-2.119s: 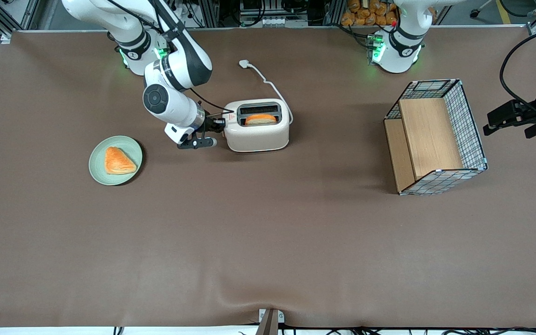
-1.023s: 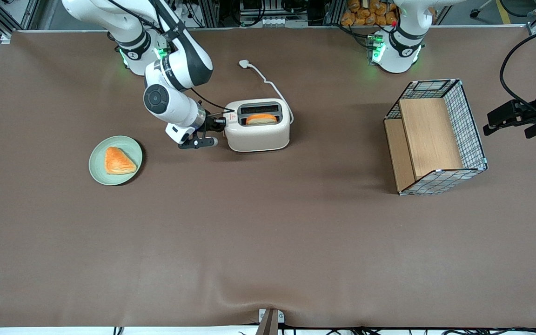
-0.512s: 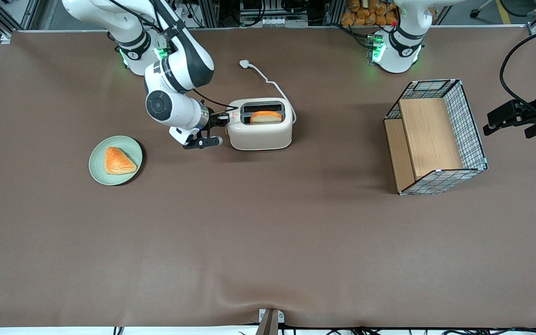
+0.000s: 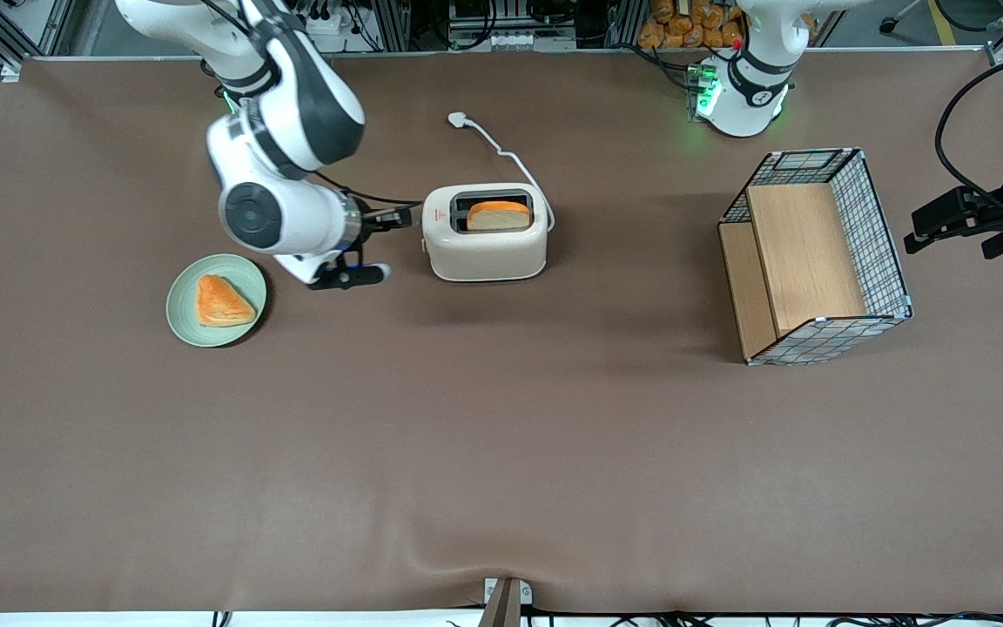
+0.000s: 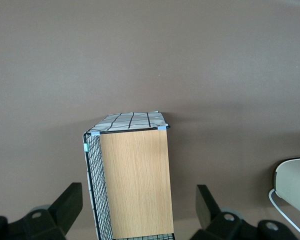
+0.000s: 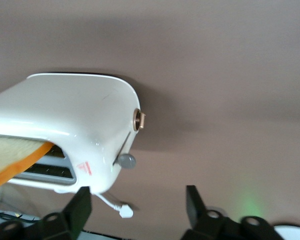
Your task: Press toaster button with right arm
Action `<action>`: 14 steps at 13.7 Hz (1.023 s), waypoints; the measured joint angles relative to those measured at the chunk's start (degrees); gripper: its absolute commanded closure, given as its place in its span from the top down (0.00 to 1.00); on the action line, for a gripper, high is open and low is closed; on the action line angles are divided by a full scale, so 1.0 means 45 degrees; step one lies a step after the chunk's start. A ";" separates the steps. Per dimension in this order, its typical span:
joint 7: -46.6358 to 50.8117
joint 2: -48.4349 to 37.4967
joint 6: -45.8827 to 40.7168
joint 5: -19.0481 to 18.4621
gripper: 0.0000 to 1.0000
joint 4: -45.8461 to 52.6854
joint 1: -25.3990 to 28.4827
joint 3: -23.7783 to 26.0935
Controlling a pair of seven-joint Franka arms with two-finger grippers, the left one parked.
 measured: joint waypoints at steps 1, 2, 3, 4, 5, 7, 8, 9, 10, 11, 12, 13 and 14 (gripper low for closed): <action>0.0200 -0.0003 -0.0540 -0.0304 1.00 0.0590 -0.0263 -0.0015; 0.0308 -0.0001 -0.0997 -0.0691 1.00 0.1143 -0.0521 -0.0016; 0.0358 0.0001 -0.1474 -0.1075 1.00 0.1664 -0.0788 -0.0014; 0.0365 0.0007 -0.1883 -0.1394 1.00 0.2146 -0.1081 -0.0015; 0.0366 0.0018 -0.2099 -0.1572 1.00 0.2547 -0.1430 0.0013; 0.0165 0.0053 -0.2609 -0.1810 1.00 0.3311 -0.2500 0.0358; -0.0084 0.0091 -0.2974 -0.1926 1.00 0.3733 -0.3180 0.0640; -0.0333 0.0154 -0.3336 -0.2008 1.00 0.4183 -0.3818 0.0839; -0.0517 0.0205 -0.3615 -0.2070 1.00 0.4555 -0.4288 0.0928; -0.0677 0.0239 -0.3809 -0.2240 1.00 0.4863 -0.4677 0.1002; -0.0784 0.0269 -0.3921 -0.2540 1.00 0.5151 -0.4998 0.1139; -0.0832 0.0290 -0.3995 -0.2923 1.00 0.5426 -0.5323 0.1429; -0.0835 0.0302 -0.4037 -0.3356 1.00 0.5648 -0.5652 0.1855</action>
